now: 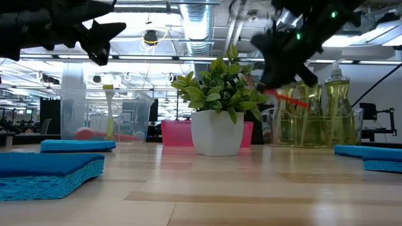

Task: Pick & Place Kitchen Sink Supplies
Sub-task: Put the red dish brush into the left transparent bin

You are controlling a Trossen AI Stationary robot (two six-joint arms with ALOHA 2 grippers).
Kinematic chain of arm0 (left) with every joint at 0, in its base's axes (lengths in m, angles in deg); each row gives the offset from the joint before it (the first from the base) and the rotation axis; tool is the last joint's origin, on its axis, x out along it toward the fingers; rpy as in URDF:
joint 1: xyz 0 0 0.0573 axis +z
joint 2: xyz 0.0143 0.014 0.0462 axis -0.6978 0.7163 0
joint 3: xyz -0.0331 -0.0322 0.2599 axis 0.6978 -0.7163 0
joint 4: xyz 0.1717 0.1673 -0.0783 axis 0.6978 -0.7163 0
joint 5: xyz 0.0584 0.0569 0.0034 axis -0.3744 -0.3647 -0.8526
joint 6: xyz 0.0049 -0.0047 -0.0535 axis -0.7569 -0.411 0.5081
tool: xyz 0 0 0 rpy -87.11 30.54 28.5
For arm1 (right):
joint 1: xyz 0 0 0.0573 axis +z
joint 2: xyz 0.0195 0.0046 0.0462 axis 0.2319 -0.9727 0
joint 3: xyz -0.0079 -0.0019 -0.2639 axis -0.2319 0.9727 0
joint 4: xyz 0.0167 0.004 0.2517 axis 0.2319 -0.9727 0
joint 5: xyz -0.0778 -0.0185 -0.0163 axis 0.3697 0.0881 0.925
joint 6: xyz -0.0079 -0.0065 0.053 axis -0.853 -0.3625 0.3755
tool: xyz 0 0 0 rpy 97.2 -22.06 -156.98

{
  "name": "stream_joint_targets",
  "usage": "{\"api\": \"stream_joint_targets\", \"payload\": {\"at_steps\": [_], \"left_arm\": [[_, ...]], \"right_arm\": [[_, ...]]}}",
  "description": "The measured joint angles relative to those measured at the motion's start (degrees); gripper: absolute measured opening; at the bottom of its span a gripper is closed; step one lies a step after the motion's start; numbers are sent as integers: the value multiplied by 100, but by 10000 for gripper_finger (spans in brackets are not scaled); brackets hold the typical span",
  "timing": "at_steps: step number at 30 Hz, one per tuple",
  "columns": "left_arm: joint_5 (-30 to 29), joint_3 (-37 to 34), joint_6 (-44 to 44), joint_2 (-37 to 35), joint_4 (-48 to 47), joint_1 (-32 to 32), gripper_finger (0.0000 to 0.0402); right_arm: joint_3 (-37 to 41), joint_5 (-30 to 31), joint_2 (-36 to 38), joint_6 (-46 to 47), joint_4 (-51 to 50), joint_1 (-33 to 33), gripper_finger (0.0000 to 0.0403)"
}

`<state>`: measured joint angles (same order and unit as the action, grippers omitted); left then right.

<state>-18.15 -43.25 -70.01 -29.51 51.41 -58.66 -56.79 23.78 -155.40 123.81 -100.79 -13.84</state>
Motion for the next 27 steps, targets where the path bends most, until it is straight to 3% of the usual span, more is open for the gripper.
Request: {"api": "stream_joint_targets", "payload": {"at_steps": [8,14,22,27], "left_arm": [[-271,78,-421,-2,832,163,173],[-262,617,-419,114,833,719,173],[1145,1626,-234,934,122,1457,173],[1240,2060,-232,1594,52,1801,173]], "right_arm": [[-4,267,642,-1636,2070,84,52],[-9,196,568,-2776,3768,418,52],[-9,164,-153,-3304,5070,1111,52],[-10,163,-605,-3835,5992,1505,52]]}}
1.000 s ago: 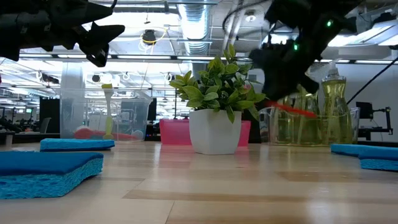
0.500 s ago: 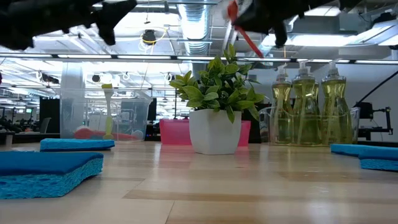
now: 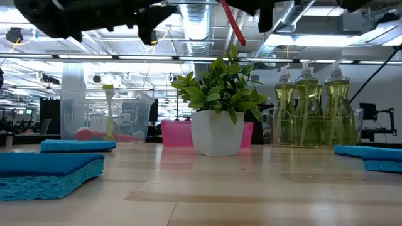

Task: Pick & Place Kitchen Sink Supplies
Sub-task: Put the red dish brush into the left transparent bin

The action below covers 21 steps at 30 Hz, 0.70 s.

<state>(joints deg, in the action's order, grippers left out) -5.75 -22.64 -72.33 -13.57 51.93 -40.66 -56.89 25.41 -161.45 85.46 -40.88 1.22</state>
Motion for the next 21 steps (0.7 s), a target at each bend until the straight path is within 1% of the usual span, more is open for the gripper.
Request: {"api": "stream_joint_targets", "payload": {"at_steps": [2,5,11,18,21], "left_arm": [[79,81,20,147,10,78,173],[298,91,-20,305,51,39,173],[312,91,-70,358,336,-273,173],[475,132,-82,355,524,-671,173],[486,132,-81,355,520,-702,173]], "right_arm": [[-3,1,-125,-124,236,106,52],[-73,-4,-239,-198,274,123,52],[-251,2,-540,-222,274,116,52],[-791,-1,-1185,-245,278,110,52],[-1010,-1,-1434,-460,274,150,52]]}}
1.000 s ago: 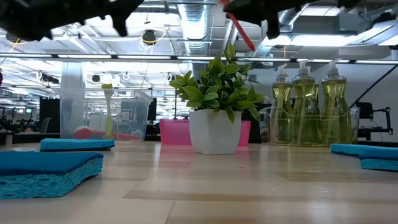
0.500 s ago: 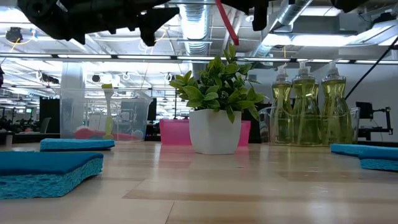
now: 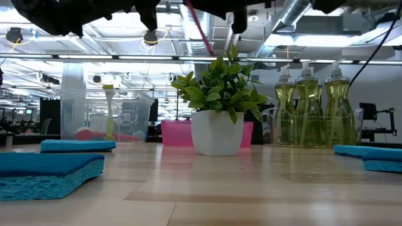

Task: Pick & Place Kitchen Sink Supplies
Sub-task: Put the red dish brush into the left transparent bin

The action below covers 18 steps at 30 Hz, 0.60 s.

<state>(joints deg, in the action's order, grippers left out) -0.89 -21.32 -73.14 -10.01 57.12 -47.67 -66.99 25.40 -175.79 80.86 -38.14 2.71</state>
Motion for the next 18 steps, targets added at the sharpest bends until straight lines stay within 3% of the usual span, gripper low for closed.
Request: {"api": "stream_joint_targets", "payload": {"at_steps": [18], "left_arm": [[196,37,39,210,-95,-41,172]], "right_arm": [[-346,87,-282,-333,-45,181,52]]}}
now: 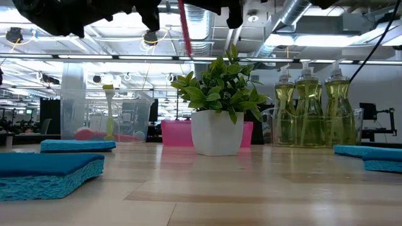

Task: Pick & Place Kitchen Sink Supplies
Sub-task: Put the red dish brush into the left transparent bin

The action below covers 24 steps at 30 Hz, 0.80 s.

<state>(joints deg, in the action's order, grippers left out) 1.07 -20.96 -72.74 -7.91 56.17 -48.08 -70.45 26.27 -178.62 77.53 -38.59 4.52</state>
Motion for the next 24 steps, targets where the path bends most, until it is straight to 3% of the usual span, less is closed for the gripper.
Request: {"api": "stream_joint_targets", "payload": {"at_steps": [11,24], "left_arm": [[0,189,2,341,-45,37,172],[-37,191,4,261,-139,80,172]], "right_arm": [[0,4,0,13,14,39,52],[0,99,0,-109,107,196,52]]}}
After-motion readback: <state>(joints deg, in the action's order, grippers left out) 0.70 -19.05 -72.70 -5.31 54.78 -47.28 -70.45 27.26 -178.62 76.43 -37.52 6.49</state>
